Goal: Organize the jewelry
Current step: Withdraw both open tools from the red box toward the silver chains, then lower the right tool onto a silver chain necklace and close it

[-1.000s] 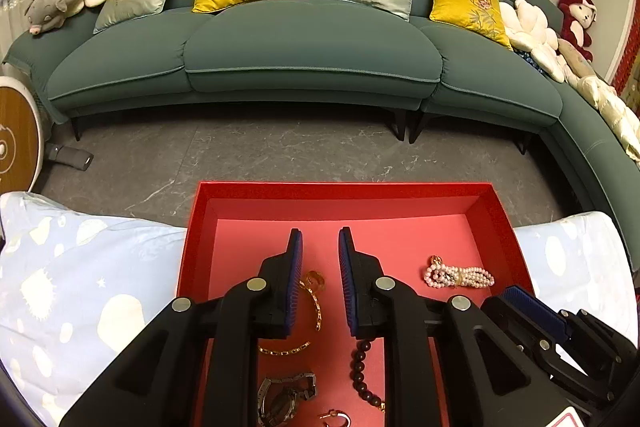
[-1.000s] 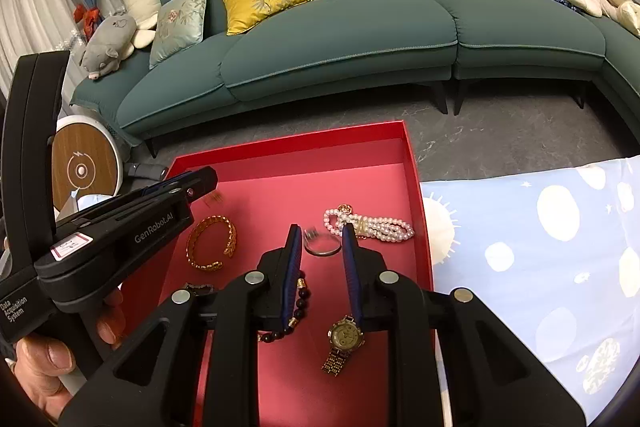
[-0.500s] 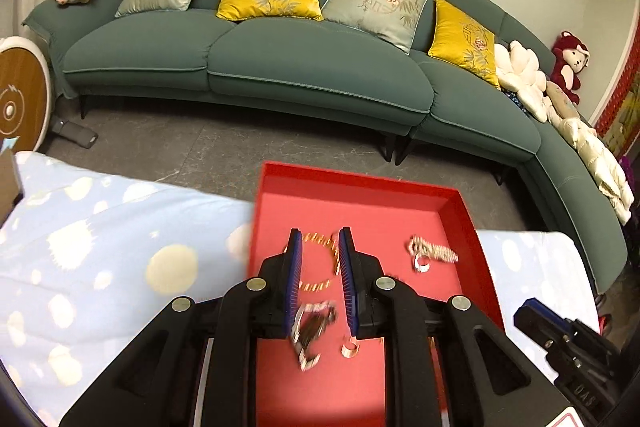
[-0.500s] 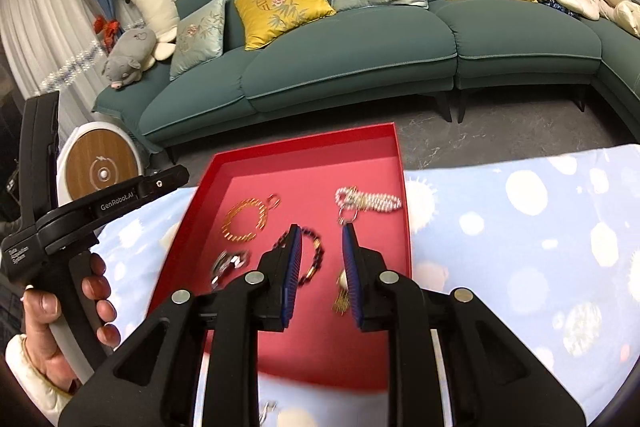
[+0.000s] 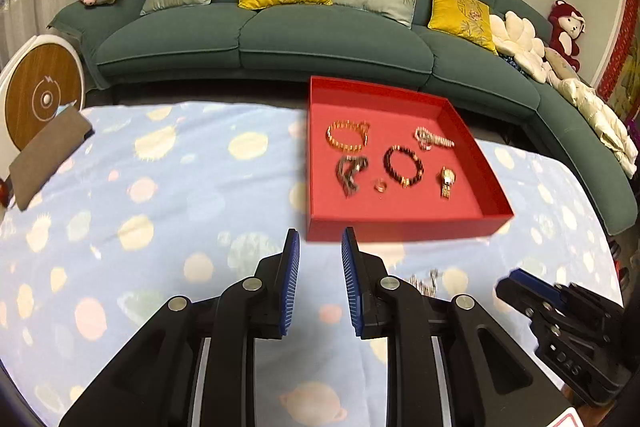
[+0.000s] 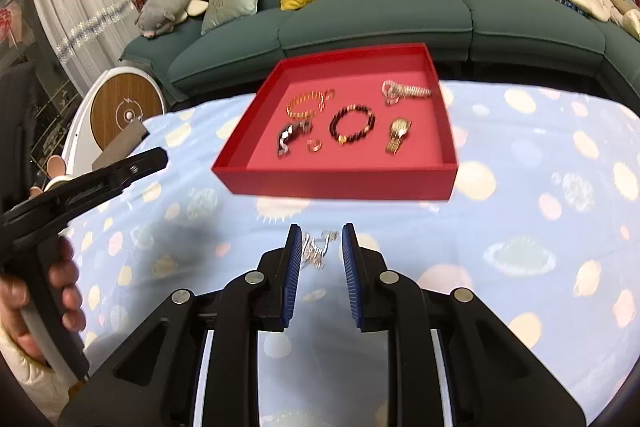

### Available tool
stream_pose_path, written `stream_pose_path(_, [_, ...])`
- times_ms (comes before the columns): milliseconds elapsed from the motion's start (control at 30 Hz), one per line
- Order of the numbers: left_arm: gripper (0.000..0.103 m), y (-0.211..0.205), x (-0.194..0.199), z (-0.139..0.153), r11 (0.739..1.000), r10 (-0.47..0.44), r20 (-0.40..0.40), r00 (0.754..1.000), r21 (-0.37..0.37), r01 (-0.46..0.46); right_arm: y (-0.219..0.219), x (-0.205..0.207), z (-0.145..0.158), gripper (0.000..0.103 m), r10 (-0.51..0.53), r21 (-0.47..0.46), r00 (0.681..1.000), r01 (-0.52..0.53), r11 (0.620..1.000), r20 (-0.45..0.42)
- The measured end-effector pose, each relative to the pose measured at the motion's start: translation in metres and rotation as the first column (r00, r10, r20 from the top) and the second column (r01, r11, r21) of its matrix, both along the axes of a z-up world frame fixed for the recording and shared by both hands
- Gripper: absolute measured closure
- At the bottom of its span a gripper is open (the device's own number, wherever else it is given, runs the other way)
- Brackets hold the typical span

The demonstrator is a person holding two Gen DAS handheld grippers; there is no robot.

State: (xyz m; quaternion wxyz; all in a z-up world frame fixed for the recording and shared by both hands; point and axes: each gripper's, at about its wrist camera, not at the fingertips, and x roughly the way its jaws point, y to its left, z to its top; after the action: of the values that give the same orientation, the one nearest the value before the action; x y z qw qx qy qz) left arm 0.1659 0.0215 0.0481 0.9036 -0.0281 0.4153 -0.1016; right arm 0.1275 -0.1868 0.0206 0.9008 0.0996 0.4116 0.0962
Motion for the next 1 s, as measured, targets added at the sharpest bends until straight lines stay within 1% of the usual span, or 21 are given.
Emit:
stream_pose_path(67, [0.083, -0.001, -0.006, -0.009, 1.0, 0.002, -0.008, 1.0, 0.004, -0.002, 0.007, 0.002, -0.009, 0.082, -0.005, -0.019, 1.0, 0.005, 1.0, -0.005])
stream_pose_path(200, [0.083, -0.003, -0.013, -0.023, 0.999, -0.016, -0.007, 1.0, 0.052, 0.017, 0.015, 0.007, -0.027, 0.082, -0.004, -0.036, 1.0, 0.003, 0.999, -0.024])
stream_pose_path(267, [0.082, -0.003, -0.013, -0.028, 0.998, -0.02, -0.003, 1.0, 0.065, 0.021, 0.019, 0.015, -0.036, 0.082, -0.007, -0.062, 0.999, 0.005, 0.998, -0.035])
stream_pose_path(300, [0.077, -0.002, -0.013, -0.03, 0.998, -0.018, -0.006, 1.0, 0.065, 0.018, 0.022, 0.019, -0.04, 0.082, -0.004, -0.072, 0.999, 0.001, 0.997, -0.04])
stream_pose_path(333, [0.076, 0.0, -0.013, -0.032, 0.998, -0.012, -0.011, 1.0, 0.06, 0.012, 0.024, 0.021, -0.043, 0.082, -0.003, -0.077, 0.999, 0.0, 0.997, -0.042])
stream_pose_path(433, [0.076, 0.003, -0.012, -0.037, 0.999, -0.013, -0.024, 1.0, 0.047, 0.014, 0.034, 0.028, -0.05, 0.082, 0.014, -0.076, 0.999, -0.018, 0.997, -0.046])
stream_pose_path(500, [0.076, 0.0, -0.012, -0.039, 0.998, -0.023, -0.022, 1.0, 0.058, 0.024, 0.042, 0.033, -0.054, 0.082, 0.027, -0.099, 0.999, -0.031, 0.995, -0.045])
stream_pose_path(567, [0.076, -0.002, -0.013, -0.039, 0.997, -0.032, -0.017, 0.999, 0.064, 0.033, 0.047, 0.035, -0.058, 0.082, 0.027, -0.141, 0.999, -0.032, 0.99, -0.039])
stream_pose_path(733, [0.076, -0.004, -0.013, -0.041, 0.997, -0.044, -0.032, 0.999, 0.054, 0.046, 0.04, 0.036, -0.062, 0.082, 0.001, -0.138, 0.999, -0.006, 0.99, -0.038])
stream_pose_path(867, [0.076, -0.005, -0.013, -0.043, 0.997, -0.049, -0.035, 0.998, 0.059, 0.051, 0.04, 0.039, -0.069, 0.082, 0.005, -0.149, 0.998, -0.015, 0.989, -0.068])
stream_pose_path(1000, [0.076, -0.005, -0.013, -0.044, 0.998, -0.048, -0.043, 0.998, 0.048, 0.05, 0.045, 0.037, -0.07, 0.082, 0.017, -0.187, 0.998, -0.027, 0.982, -0.053])
